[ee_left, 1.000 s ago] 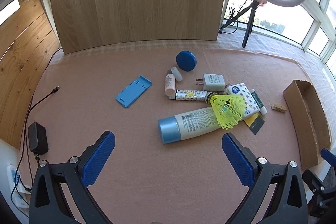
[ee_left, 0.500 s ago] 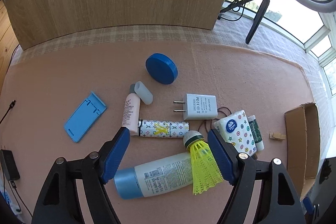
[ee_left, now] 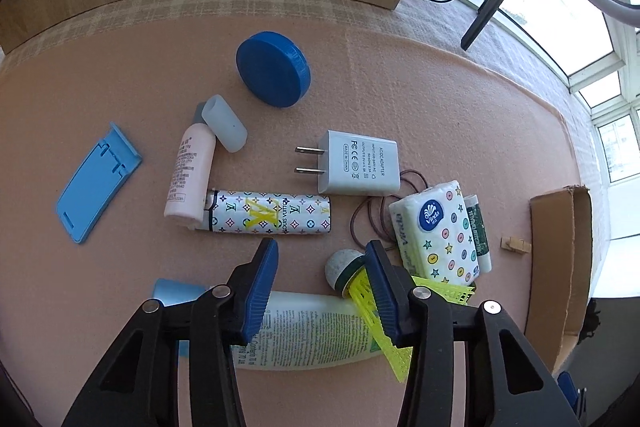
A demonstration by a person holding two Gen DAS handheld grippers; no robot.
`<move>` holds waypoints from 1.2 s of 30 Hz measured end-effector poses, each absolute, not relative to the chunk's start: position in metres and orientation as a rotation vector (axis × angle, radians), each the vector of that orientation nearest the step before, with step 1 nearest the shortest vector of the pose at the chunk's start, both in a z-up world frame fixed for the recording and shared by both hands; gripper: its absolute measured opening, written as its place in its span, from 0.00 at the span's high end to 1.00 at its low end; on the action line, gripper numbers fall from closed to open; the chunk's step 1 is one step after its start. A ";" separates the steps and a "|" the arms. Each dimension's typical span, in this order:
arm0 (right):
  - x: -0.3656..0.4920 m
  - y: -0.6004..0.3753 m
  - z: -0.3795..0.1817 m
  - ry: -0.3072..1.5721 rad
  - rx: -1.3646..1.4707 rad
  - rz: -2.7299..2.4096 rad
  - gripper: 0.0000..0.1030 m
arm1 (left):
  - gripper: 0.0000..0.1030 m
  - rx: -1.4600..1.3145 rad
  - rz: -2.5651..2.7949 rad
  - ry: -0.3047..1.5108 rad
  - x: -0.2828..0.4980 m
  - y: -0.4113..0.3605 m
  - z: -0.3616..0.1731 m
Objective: Organize objects
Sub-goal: 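Reach the left tool to the yellow shuttlecock and close on it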
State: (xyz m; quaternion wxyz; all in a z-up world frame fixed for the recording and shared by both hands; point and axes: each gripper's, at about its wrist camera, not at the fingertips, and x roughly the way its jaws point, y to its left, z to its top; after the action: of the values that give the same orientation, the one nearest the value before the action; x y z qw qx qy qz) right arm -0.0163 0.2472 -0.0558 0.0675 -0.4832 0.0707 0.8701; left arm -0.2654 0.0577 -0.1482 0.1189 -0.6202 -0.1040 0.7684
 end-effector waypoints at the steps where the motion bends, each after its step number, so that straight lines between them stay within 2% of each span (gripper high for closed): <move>1: -0.017 0.246 -0.056 0.210 -1.457 2.626 0.00 | 0.52 -1.813 2.228 -0.309 -0.262 0.060 -0.150; 10: -0.019 0.233 -0.053 0.178 -1.462 2.654 0.00 | 0.53 -1.786 2.125 -0.300 -0.211 0.076 -0.157; 18: -0.022 0.229 -0.053 0.176 -1.470 2.664 0.00 | 0.54 -1.721 2.137 -0.165 -0.163 0.087 -0.156; 20: -0.025 0.227 -0.053 0.178 -1.473 2.671 0.00 | 0.52 -1.705 2.119 -0.173 -0.156 0.086 -0.153; 23: -0.028 0.223 -0.051 0.163 -1.474 2.686 0.00 | 0.43 -1.647 2.102 -0.260 -0.145 0.076 -0.138; 26: -0.034 0.219 -0.052 0.168 -1.483 2.702 0.00 | 0.34 -1.560 2.187 -0.225 -0.131 0.065 -0.118; 34: -0.058 0.215 -0.062 0.271 -1.596 2.767 0.00 | 0.36 -1.489 2.252 -0.106 -0.098 0.050 -0.101; 36: -0.065 0.211 -0.068 0.287 -1.640 2.784 0.00 | 0.41 -1.495 2.242 -0.084 -0.093 0.052 -0.105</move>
State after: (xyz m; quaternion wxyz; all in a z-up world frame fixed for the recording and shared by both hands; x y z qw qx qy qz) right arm -0.0648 0.2113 -0.0684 -0.0511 -0.5049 0.0883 0.8572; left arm -0.0933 0.0519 -0.1050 0.2211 -0.5408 -0.0304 0.8110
